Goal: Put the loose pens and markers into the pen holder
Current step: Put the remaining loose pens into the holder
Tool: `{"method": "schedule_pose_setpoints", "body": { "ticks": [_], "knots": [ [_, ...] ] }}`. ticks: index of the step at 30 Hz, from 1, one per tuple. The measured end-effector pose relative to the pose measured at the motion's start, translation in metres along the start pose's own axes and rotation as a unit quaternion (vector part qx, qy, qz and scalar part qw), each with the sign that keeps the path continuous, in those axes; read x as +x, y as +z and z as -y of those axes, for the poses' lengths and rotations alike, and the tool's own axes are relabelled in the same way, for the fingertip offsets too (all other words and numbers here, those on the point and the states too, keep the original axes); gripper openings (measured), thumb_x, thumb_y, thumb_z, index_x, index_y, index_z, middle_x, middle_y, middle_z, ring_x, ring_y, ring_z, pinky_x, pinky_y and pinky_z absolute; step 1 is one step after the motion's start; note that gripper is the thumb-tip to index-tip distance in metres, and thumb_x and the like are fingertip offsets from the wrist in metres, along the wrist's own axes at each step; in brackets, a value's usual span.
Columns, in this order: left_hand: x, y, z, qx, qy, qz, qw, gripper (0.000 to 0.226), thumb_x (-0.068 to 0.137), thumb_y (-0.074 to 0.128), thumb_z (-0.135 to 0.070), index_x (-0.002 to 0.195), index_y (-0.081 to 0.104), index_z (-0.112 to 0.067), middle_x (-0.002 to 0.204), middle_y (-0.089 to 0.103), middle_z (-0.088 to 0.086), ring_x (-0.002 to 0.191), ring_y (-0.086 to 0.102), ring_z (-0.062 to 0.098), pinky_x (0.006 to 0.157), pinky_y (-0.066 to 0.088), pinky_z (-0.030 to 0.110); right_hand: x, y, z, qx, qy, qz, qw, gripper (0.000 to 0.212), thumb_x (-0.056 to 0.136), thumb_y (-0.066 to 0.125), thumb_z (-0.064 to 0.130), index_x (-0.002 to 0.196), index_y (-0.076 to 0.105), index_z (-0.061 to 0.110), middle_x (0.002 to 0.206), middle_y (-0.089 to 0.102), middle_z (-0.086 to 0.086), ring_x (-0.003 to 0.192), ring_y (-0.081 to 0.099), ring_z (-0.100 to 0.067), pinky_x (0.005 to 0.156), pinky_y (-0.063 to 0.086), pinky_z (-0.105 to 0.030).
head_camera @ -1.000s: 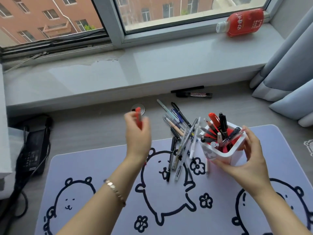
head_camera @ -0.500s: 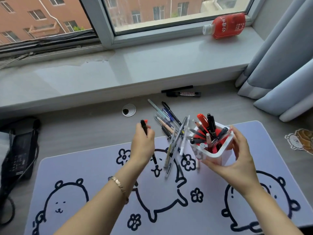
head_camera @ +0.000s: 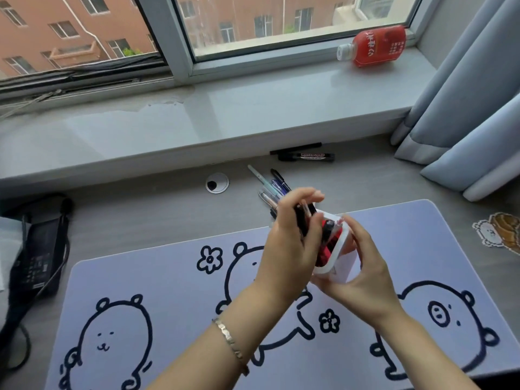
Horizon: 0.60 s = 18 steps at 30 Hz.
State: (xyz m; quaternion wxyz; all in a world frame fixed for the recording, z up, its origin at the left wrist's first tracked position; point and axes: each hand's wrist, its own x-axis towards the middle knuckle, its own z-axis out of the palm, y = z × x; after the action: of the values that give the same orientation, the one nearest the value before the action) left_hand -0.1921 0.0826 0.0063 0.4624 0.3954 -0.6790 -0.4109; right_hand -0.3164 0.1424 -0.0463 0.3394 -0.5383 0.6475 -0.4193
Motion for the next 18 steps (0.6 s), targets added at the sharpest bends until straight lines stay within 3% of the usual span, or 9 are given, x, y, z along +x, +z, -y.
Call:
{"method": "schedule_pose_setpoints", "body": {
  "ticks": [3, 5, 7, 9, 12, 14, 16, 18],
  "knots": [
    [-0.01, -0.007, 0.005, 0.2, 0.027, 0.038, 0.979, 0.031, 0.089, 0.047, -0.025, 0.117, 0.035, -0.021, 0.126, 0.056, 0.011, 0.115, 0.055, 0.022, 0.097, 0.046, 0.041, -0.005, 0.002, 0.001, -0.005, -0.003, 0.022, 1.0, 0.099, 0.051, 0.089, 0.014, 0.131, 0.034, 0.038, 0.124, 0.05, 0.02, 0.112, 0.045, 0.013, 0.085, 0.035, 0.003],
    [-0.013, -0.013, 0.003, 0.358, 0.051, 0.011, 0.932, 0.035, 0.086, 0.045, -0.033, 0.114, 0.043, -0.012, 0.125, 0.059, 0.012, 0.118, 0.054, 0.027, 0.102, 0.039, 0.045, -0.007, 0.004, 0.003, 0.003, -0.005, 0.028, 1.0, 0.099, 0.049, 0.087, 0.02, 0.127, 0.033, 0.049, 0.121, 0.051, 0.03, 0.111, 0.048, 0.009, 0.084, 0.038, 0.001],
    [-0.015, -0.022, -0.002, 0.426, 0.04, 0.013, 0.904, 0.042, 0.083, 0.044, -0.04, 0.113, 0.049, -0.011, 0.123, 0.061, 0.01, 0.116, 0.056, 0.026, 0.099, 0.04, 0.046, -0.009, 0.007, 0.006, 0.02, 0.004, 0.019, 1.0, 0.097, 0.048, 0.085, 0.023, 0.121, 0.031, 0.06, 0.119, 0.047, 0.039, 0.109, 0.05, 0.009, 0.085, 0.041, -0.003],
    [-0.018, -0.027, -0.004, 0.404, -0.006, 0.048, 0.913, 0.047, 0.083, 0.043, -0.041, 0.12, 0.047, -0.014, 0.131, 0.055, 0.011, 0.119, 0.053, 0.027, 0.098, 0.043, 0.046, -0.009, 0.009, 0.007, 0.026, 0.009, 0.004, 1.0, 0.097, 0.047, 0.084, 0.03, 0.122, 0.031, 0.059, 0.12, 0.045, 0.04, 0.11, 0.051, 0.006, 0.089, 0.043, -0.007],
    [-0.022, -0.03, -0.001, 0.357, -0.074, 0.086, 0.927, 0.046, 0.086, 0.041, -0.036, 0.131, 0.039, -0.025, 0.149, 0.032, 0.011, 0.127, 0.044, 0.029, 0.096, 0.043, 0.041, -0.007, 0.015, 0.008, 0.01, 0.003, 0.019, 1.0, 0.096, 0.049, 0.083, 0.037, 0.131, 0.034, 0.04, 0.124, 0.053, 0.021, 0.113, 0.052, -0.001, 0.09, 0.043, -0.008],
    [-0.023, -0.036, -0.001, 0.282, -0.123, 0.099, 0.946, 0.048, 0.091, 0.043, -0.036, 0.136, 0.028, -0.041, 0.156, 0.01, -0.002, 0.136, 0.028, 0.009, 0.104, 0.035, 0.027, -0.006, 0.019, 0.007, 0.004, -0.001, 0.037, 0.999, 0.097, 0.049, 0.081, 0.041, 0.133, 0.034, 0.035, 0.127, 0.055, 0.009, 0.114, 0.052, -0.004, 0.093, 0.045, -0.014],
    [-0.024, -0.045, -0.003, 0.169, -0.171, 0.085, 0.967, 0.067, 0.085, 0.058, -0.039, 0.13, 0.012, -0.057, 0.154, 0.002, -0.013, 0.126, 0.015, -0.023, 0.097, 0.024, 0.002, -0.006, 0.023, 0.008, 0.024, 0.023, 0.04, 0.999, 0.097, 0.047, 0.08, 0.044, 0.13, 0.031, 0.046, 0.129, 0.053, 0.009, 0.117, 0.051, -0.006, 0.096, 0.047, -0.025],
    [-0.027, -0.052, 0.001, 0.135, -0.205, 0.06, 0.967, 0.1, 0.065, 0.076, -0.042, 0.126, 0.0, -0.062, 0.152, 0.013, -0.013, 0.128, 0.022, -0.017, 0.091, 0.025, 0.003, -0.003, 0.03, 0.011, 0.034, 0.043, 0.024, 0.998, 0.096, 0.047, 0.081, 0.043, 0.128, 0.03, 0.05, 0.129, 0.052, 0.01, 0.12, 0.05, -0.006, 0.099, 0.046, -0.032]
  ]
}}
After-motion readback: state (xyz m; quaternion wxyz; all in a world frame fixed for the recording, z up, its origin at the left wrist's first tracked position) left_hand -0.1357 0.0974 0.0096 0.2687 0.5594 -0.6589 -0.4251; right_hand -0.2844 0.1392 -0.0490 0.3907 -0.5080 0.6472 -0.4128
